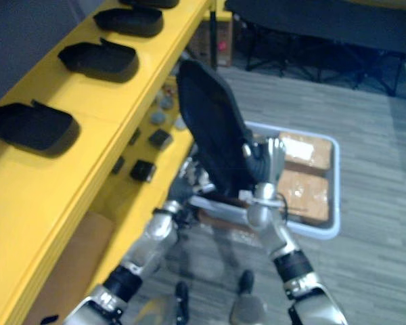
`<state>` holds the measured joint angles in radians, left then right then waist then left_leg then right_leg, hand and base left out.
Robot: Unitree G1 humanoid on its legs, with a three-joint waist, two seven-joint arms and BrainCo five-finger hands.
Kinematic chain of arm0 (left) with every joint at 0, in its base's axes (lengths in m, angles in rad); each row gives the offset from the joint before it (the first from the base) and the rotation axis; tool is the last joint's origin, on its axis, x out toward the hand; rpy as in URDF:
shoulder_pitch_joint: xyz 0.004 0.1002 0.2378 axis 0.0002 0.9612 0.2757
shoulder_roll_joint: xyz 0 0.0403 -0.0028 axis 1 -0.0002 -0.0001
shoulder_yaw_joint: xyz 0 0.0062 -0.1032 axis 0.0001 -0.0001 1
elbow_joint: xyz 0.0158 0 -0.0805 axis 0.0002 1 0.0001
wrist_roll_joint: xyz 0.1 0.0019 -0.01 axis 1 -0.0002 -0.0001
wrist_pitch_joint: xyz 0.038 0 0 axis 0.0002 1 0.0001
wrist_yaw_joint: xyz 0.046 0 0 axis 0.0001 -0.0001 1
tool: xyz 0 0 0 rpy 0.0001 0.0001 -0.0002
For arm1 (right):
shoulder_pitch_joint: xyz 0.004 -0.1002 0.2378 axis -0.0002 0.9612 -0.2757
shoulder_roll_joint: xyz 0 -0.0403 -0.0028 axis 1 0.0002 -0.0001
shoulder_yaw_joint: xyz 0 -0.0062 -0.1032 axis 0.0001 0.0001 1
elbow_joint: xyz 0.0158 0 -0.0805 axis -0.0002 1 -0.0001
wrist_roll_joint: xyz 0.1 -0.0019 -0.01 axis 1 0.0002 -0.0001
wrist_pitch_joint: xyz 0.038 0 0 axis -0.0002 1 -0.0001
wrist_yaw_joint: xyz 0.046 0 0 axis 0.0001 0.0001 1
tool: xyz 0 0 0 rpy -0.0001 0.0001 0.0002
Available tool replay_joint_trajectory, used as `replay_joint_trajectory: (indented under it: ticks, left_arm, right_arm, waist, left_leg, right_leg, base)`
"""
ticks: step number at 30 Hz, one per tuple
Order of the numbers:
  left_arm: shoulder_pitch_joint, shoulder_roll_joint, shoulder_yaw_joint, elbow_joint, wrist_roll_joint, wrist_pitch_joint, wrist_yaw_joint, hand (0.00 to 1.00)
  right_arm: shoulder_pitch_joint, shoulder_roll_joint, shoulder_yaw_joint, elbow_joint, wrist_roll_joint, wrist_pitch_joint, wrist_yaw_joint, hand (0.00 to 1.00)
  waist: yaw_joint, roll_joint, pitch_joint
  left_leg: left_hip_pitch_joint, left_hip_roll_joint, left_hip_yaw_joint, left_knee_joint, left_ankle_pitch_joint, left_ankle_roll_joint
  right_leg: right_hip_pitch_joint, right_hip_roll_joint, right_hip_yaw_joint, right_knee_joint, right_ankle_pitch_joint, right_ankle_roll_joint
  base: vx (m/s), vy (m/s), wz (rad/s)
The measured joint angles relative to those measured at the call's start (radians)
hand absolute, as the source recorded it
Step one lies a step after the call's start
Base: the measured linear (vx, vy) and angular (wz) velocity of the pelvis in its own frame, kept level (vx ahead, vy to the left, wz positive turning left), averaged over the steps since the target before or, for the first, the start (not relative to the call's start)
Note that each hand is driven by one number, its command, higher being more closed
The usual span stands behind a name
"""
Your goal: Walk over and take plastic housings, then place them on the shelf
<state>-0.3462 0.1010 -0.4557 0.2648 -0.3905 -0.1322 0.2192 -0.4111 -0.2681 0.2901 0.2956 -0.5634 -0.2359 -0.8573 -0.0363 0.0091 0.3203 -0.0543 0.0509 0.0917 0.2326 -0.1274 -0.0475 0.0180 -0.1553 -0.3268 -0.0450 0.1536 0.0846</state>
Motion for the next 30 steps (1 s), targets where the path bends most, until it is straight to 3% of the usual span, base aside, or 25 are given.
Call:
replay_joint_trajectory:
  ticks: [5,17,24,30]
  left_arm:
    - [0.032,0.002,0.000,0.000,-0.006,-0.002,-0.004,0.00]
    - [0.040,0.009,-0.005,0.030,-0.005,0.001,0.001,0.00]
    - [0.040,0.007,-0.008,0.049,0.003,0.003,0.061,0.00]
    - [0.044,-0.004,0.000,0.088,-0.034,0.002,0.068,0.00]
  right_arm:
    - [0.002,0.006,0.027,0.014,0.000,-0.003,0.000,1.00]
    - [0.007,0.030,0.081,0.029,0.001,-0.062,-0.012,1.00]
    - [0.016,0.066,0.112,0.028,0.001,-0.074,-0.012,1.00]
    - [0.042,0.084,0.134,0.026,0.022,-0.099,0.006,1.00]
  waist:
    - [0.010,-0.009,-0.008]
    - [0.021,-0.027,-0.023]
    - [0.022,-0.028,-0.024]
    - [0.024,-0.031,-0.026]
  left_leg:
    - [0.000,0.000,0.000,0.004,0.000,0.000]
    - [0.000,0.000,0.000,0.006,0.000,0.000]
    - [0.001,0.000,0.000,0.005,0.000,0.000]
    - [0.004,0.000,-0.002,0.004,0.003,0.000]
  right_leg:
    - [0.002,0.000,0.000,0.000,0.000,0.000]
    - [0.003,-0.001,-0.002,0.000,0.001,-0.001]
    - [0.005,-0.001,-0.002,-0.001,0.001,-0.001]
    - [0.010,-0.001,-0.002,-0.001,0.001,-0.001]
  base:
    - [-0.05,0.010,0.00]
    - [-0.03,0.007,0.00]
    - [0.00,0.002,0.00]
    - [0.00,0.000,0.01]
